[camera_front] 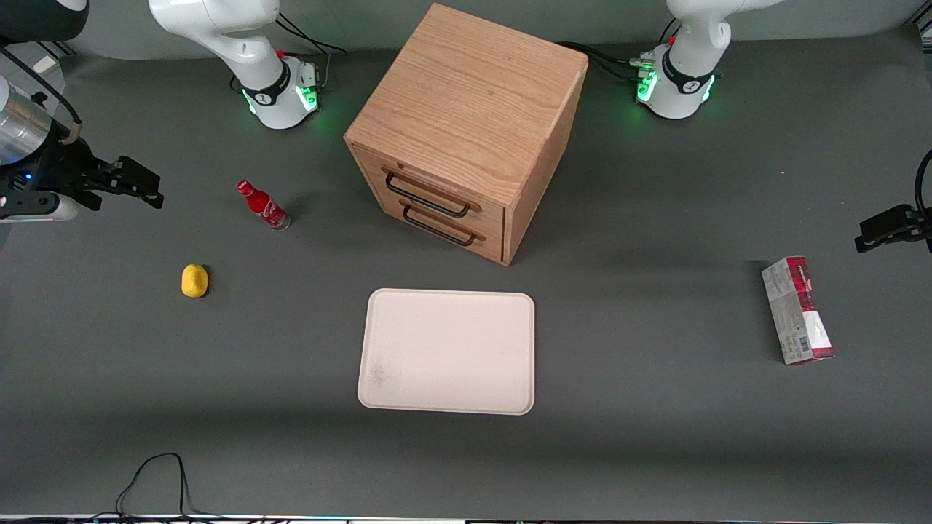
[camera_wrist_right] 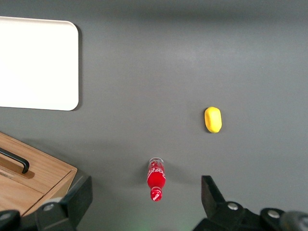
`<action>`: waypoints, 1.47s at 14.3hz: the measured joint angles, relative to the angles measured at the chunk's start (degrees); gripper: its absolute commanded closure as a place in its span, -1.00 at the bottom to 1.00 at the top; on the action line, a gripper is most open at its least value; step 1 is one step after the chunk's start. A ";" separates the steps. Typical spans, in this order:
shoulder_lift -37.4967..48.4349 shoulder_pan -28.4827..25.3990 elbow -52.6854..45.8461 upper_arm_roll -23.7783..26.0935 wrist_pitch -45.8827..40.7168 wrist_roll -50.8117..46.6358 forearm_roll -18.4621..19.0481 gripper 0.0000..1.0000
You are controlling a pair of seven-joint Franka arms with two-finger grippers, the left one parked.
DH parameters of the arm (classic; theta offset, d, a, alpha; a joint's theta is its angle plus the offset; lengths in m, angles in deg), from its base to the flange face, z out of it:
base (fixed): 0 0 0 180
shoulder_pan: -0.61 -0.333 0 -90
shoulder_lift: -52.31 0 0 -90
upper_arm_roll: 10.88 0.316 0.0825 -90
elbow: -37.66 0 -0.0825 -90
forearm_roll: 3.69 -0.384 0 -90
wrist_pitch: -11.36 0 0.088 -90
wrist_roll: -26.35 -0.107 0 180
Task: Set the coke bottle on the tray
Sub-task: 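Move the right gripper down over the red Coca-Cola bottle, fingers open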
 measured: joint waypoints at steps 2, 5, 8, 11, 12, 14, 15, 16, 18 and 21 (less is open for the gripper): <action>-0.37 0.05 -0.04 0.00 -0.02 0.00 -0.46 -1.00; -0.40 0.08 -0.10 0.01 -0.40 0.00 -0.75 -1.00; 0.23 0.13 2.08 0.03 -3.84 0.00 -0.84 -1.00; 4.78 0.24 12.50 0.02 0.39 0.00 -0.92 -1.00; 7.13 0.24 17.81 0.03 3.71 0.00 -0.95 -1.00; 11.78 0.24 29.02 0.12 11.24 0.00 -0.98 -1.00; 13.63 0.24 34.02 0.16 14.80 0.00 -0.99 -1.00; 15.13 0.24 38.72 0.19 18.67 0.00 -0.99 -1.00; 16.88 0.24 47.06 0.20 27.10 0.00 -1.00 -1.00; 17.27 0.24 56.87 0.20 38.29 0.00 -1.00 -1.00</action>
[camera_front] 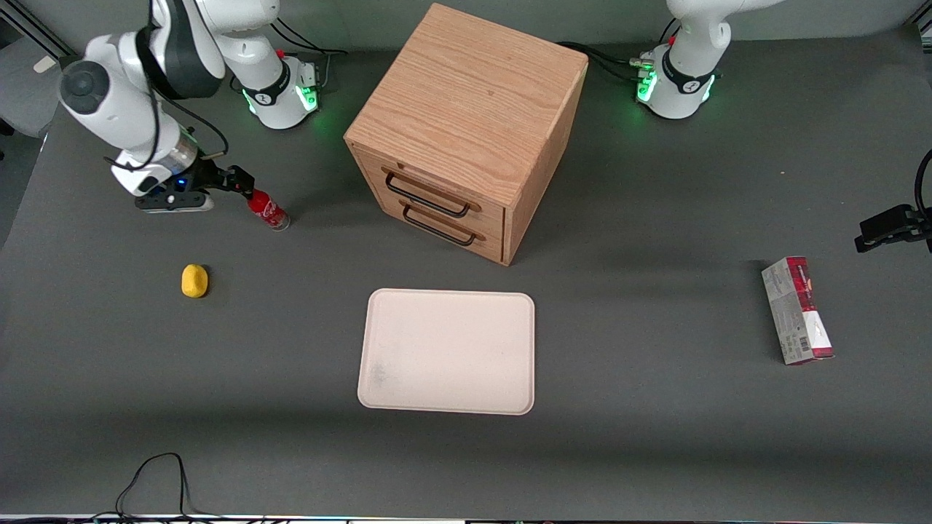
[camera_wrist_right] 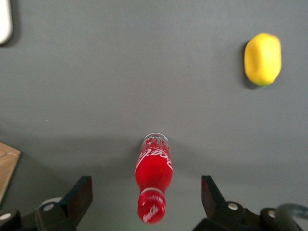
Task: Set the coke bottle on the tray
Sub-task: 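Move the right gripper down over the red Coca-Cola bottle, fingers open, then close the right gripper around the bottle's body and lift it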
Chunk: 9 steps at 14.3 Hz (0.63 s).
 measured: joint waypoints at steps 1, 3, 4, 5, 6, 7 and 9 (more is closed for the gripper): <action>0.00 0.00 2.55 0.00 2.69 0.00 0.00 -1.00; 0.00 0.00 5.82 0.00 5.50 0.00 0.00 -1.00; 0.00 0.00 6.42 0.00 5.68 0.00 0.00 -1.00; 0.01 0.00 6.49 0.00 5.68 0.00 0.00 -1.00; 0.01 0.00 6.51 0.00 5.68 0.00 0.00 -1.00; 0.00 0.00 6.58 0.00 5.68 0.00 0.00 -0.99; -0.01 0.00 6.70 0.00 5.68 0.00 0.00 -0.70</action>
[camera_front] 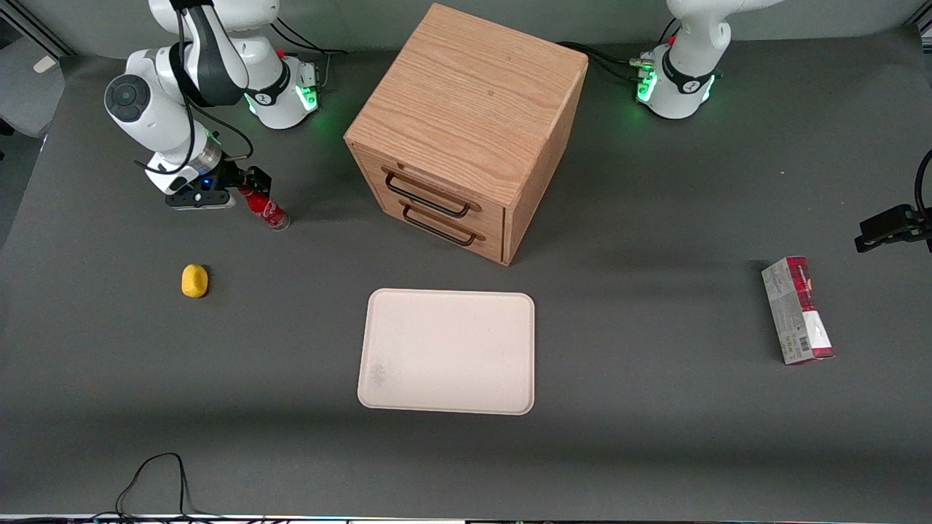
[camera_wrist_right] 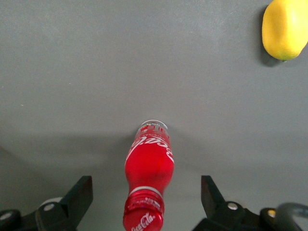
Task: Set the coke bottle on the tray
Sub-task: 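Close the right gripper around the bottle's body and lift it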
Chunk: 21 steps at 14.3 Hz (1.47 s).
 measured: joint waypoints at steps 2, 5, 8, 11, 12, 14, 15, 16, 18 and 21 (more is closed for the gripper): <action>-0.13 0.00 0.11 0.00 -0.02 0.00 0.00 -0.13; -0.55 0.00 0.19 0.00 -0.10 0.00 0.00 0.62; -0.98 0.00 0.08 0.01 -0.10 0.00 0.00 1.00; -0.99 0.00 0.06 0.00 -0.15 0.00 0.00 1.00; -1.03 0.00 0.02 0.00 -0.16 0.00 0.00 1.00; -1.41 0.00 -0.52 0.00 -0.12 0.00 0.00 1.00; -1.75 0.01 -1.26 0.00 -0.24 -0.01 0.00 1.00; -2.10 0.06 -2.51 -0.01 -0.76 -0.01 0.00 1.00; -3.07 0.47 -7.14 -0.02 -3.78 -0.01 0.00 1.00; -5.72 1.56 -17.99 -0.02 -11.78 -0.01 0.00 1.00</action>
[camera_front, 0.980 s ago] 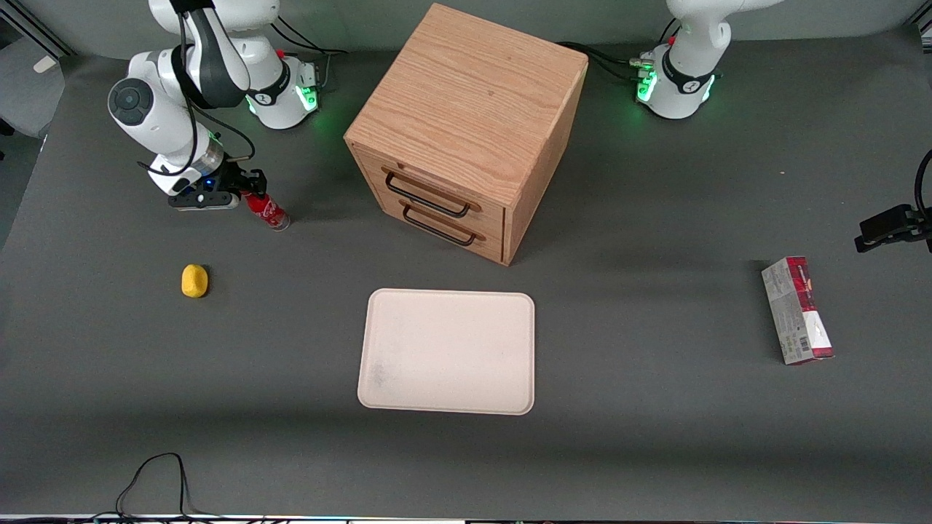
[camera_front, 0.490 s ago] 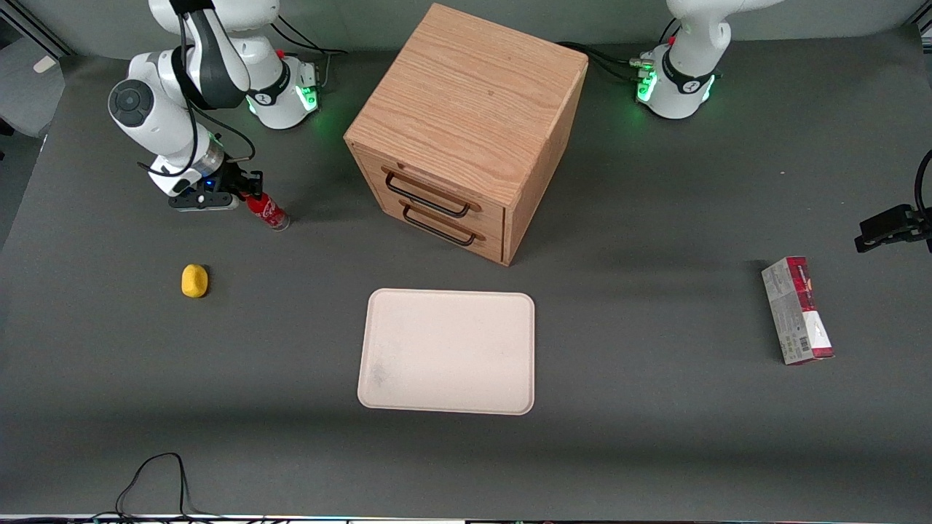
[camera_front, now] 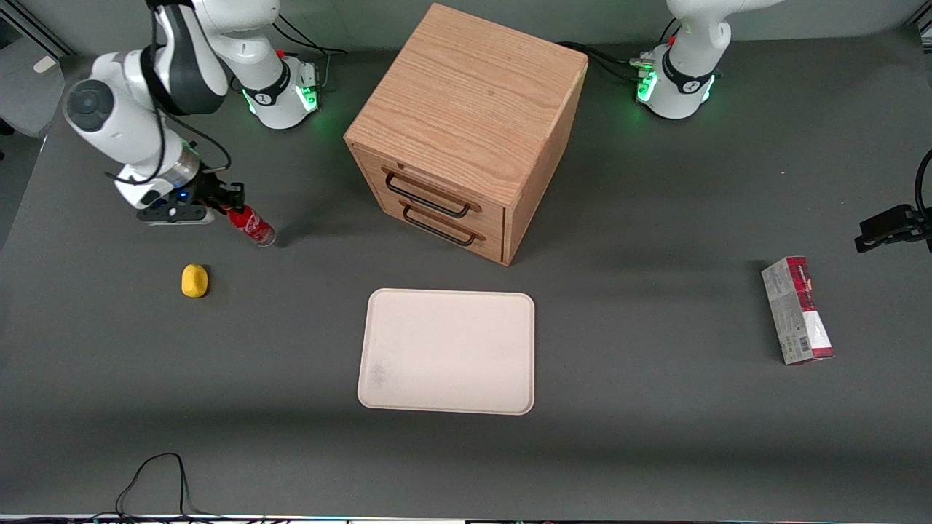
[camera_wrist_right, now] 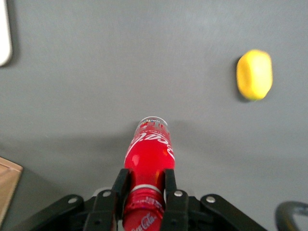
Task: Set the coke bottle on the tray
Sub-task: 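Close the right gripper around the bottle's body and lift it, then carry the held bottle over to the cream tray's edge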
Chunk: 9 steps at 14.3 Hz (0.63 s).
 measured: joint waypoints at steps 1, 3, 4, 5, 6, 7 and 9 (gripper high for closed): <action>-1.38 0.39 -4.60 0.05 -3.74 0.00 0.00 1.00; -5.02 1.28 -15.44 0.78 -12.62 0.00 0.01 1.00; -7.24 1.84 -21.53 1.49 -17.12 0.00 0.01 1.00; -9.54 2.33 -27.50 2.16 -21.16 0.00 0.01 1.00; -11.94 2.79 -33.27 2.84 -24.89 0.00 0.01 1.00; -14.22 3.41 -38.44 3.77 -28.01 0.00 0.01 1.00; -18.82 4.42 -48.06 5.78 -33.33 0.00 0.01 1.00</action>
